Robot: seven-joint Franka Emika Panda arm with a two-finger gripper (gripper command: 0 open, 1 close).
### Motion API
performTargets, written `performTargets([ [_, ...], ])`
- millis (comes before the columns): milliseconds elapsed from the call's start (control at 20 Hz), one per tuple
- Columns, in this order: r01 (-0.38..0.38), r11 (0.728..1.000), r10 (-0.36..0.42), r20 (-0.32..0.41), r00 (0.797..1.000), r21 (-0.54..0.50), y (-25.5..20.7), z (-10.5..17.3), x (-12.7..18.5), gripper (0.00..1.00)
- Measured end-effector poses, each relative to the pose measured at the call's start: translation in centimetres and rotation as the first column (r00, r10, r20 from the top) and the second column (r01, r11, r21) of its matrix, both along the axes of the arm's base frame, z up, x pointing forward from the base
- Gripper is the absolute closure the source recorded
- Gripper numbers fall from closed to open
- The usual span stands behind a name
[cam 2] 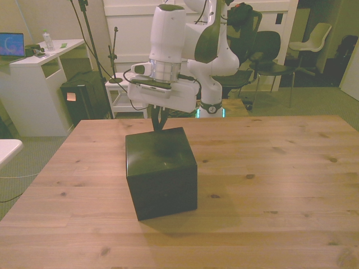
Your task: Close the top drawer
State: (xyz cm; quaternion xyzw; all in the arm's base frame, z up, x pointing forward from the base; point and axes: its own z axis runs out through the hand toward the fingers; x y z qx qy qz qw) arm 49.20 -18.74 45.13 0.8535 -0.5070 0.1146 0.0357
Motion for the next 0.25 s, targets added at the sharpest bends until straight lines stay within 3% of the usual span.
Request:
performTargets([
  [150, -0.037, 0.999, 0.037, -0.015, 0.999, 0.020, 3.9, -0.2, -2.2, 1.00],
  [200, -0.053, 0.998, 0.053, -0.013, 0.998, 0.032, 5.4, -0.1, -2.9, 0.00],
  [250, -0.065, 0.996, 0.066, -0.007, 0.998, 0.052, 6.8, 0.1, -3.6, 0.00],
])
